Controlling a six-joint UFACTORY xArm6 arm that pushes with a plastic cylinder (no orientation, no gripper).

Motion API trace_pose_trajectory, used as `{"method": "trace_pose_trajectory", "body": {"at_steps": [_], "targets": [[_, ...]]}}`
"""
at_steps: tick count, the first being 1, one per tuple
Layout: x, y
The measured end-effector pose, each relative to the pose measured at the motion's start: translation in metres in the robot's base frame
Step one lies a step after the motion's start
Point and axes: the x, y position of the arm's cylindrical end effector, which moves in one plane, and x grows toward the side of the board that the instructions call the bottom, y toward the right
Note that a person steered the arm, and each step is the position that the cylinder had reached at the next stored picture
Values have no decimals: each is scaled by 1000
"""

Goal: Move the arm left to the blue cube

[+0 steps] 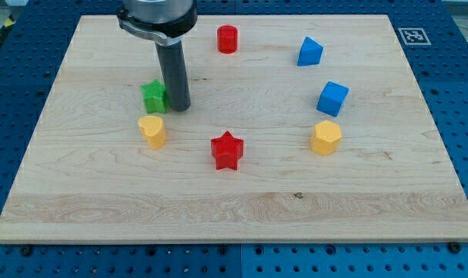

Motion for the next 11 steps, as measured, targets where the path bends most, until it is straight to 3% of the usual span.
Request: {"method": "trace_pose_trajectory", "body": {"at_steps": [11], "targets": [[-1, 88]]}}
